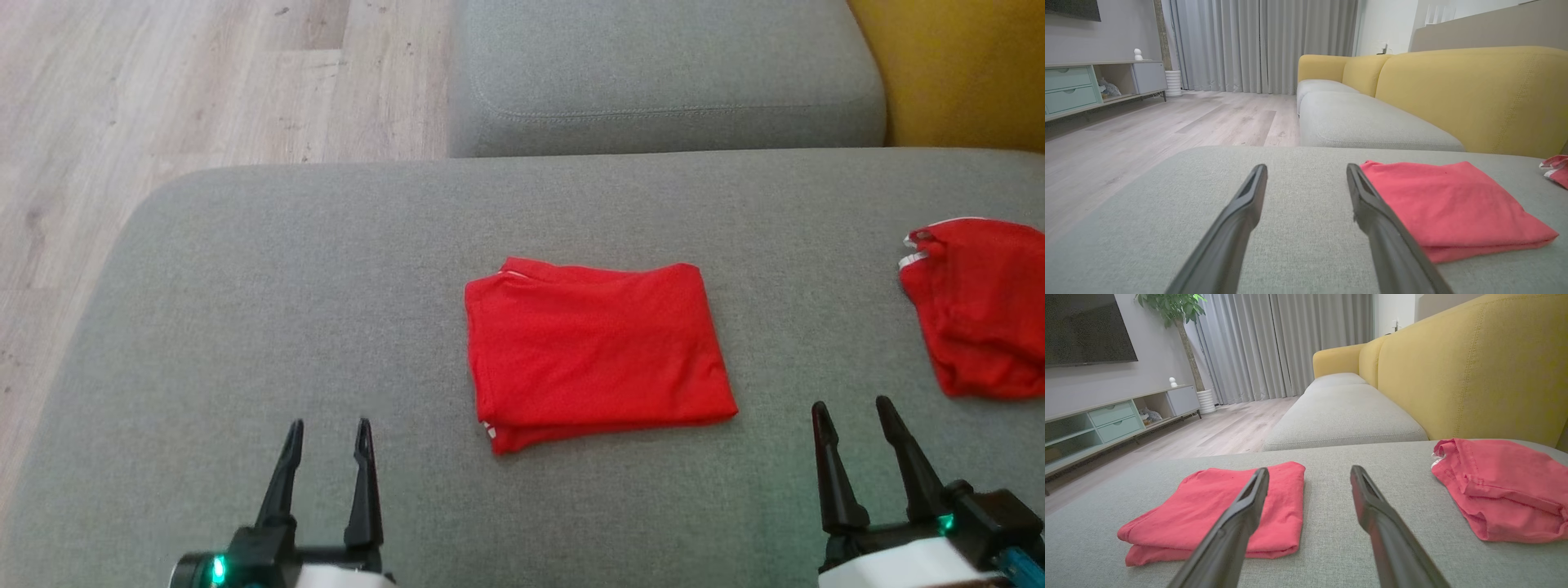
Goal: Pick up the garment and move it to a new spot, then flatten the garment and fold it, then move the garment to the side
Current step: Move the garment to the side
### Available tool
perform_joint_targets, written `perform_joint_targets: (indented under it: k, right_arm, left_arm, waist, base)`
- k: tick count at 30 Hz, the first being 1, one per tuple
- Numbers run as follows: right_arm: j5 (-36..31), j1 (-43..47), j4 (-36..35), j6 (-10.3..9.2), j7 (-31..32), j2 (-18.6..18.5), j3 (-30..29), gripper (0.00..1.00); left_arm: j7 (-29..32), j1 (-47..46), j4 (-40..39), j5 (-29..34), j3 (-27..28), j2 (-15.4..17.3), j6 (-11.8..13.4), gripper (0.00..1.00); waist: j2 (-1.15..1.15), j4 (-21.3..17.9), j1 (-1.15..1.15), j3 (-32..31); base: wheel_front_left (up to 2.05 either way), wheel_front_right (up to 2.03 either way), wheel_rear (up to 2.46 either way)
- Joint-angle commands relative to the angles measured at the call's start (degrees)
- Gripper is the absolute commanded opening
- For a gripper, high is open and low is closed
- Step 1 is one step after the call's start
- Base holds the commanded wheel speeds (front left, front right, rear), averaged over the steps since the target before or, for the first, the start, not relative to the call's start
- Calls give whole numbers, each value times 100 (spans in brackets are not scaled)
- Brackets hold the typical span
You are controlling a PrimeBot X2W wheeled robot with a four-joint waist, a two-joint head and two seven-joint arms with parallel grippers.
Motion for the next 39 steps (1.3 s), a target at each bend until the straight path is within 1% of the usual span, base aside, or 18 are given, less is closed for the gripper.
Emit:
perform_joint_targets:
  k: [1, 7, 13, 16, 18, 21, 24, 28, 29, 30, 31, 35, 38, 39]
  right_arm:
    - [-27, -80, -183, -4, -67, -46, 92, 100]
    - [-13, -86, -126, -4, -67, -37, 102, 100]
    - [355, -433, 286, -4, -68, -38, 122, 100]
    - [540, -850, 808, -4, -68, -39, 120, 100]
    - [623, -1265, 1305, -4, -47, -105, 175, 100]
    - [871, -2013, 1950, -4, 307, -241, 348, 100]
    - [1158, -2689, 2423, -4, 750, -352, 549, 100]
    - [1498, -3314, 3029, -4, 1200, -449, 821, 100]
    - [1559, -3404, 3171, -4, 1300, -463, 914, 92]
    - [1625, -3474, 3272, -4, 1355, -468, 1018, 42]
    - [1722, -3524, 3359, -4, 1382, -466, 1086, 0]
    - [1984, -3659, 3445, -4, 1108, -598, 1303, 0]
    - [1906, -3796, 3520, -4, 879, -872, 1406, 0]
    - [1906, -3796, 3520, -4, 879, -872, 1406, 0]
  left_arm:
    - [-29, -79, -170, 38, 202, -16, 19, 100]
    - [-29, -53, -169, 72, 235, -16, 20, 100]
    - [-29, -129, -318, -17, 237, -17, 21, 100]
    - [-29, -178, -402, -19, 204, -17, 34, 100]
    - [-29, -255, -448, -2, 156, -17, 41, 100]
    - [-29, -424, -500, 11, 72, -17, 69, 100]
    - [-29, -591, -511, -12, -27, -17, 106, 100]
    - [-29, -765, -479, -66, -165, -17, 147, 100]
    - [-29, -795, -468, -76, -193, -17, 162, 100]
    - [-29, -818, -456, -85, -214, -17, 177, 100]
    - [-29, -835, -447, -96, -228, -17, 196, 100]
    - [-29, -851, -445, -118, -199, -17, 256, 100]
    - [-29, -842, -459, -93, -131, -17, 264, 100]
    - [-29, -842, -459, -93, -131, -17, 264, 100]
  waist:
    - [0, 3, 0, -6]
    - [0, -12, 0, -11]
    - [0, 35, 0, 223]
    - [0, 96, 0, 425]
    - [0, 161, 0, 628]
    - [0, 283, 0, 956]
    - [0, 396, 0, 1232]
    - [0, 542, 0, 1455]
    - [0, 571, 0, 1482]
    - [0, 592, 0, 1498]
    - [0, 608, 0, 1508]
    - [0, 573, 0, 1518]
    - [0, 427, 0, 1523]
    - [0, 427, 0, 1523]
  base:
    - [0, 0, 0]
    - [0, 0, 0]
    - [0, 0, 0]
    - [0, 0, 0]
    - [0, 0, 0]
    - [0, 0, 0]
    - [0, 0, 0]
    - [0, 0, 0]
    - [0, 0, 0]
    - [0, 0, 0]
    - [0, 0, 0]
    - [0, 0, 0]
    - [0, 0, 0]
    - [0, 0, 0]
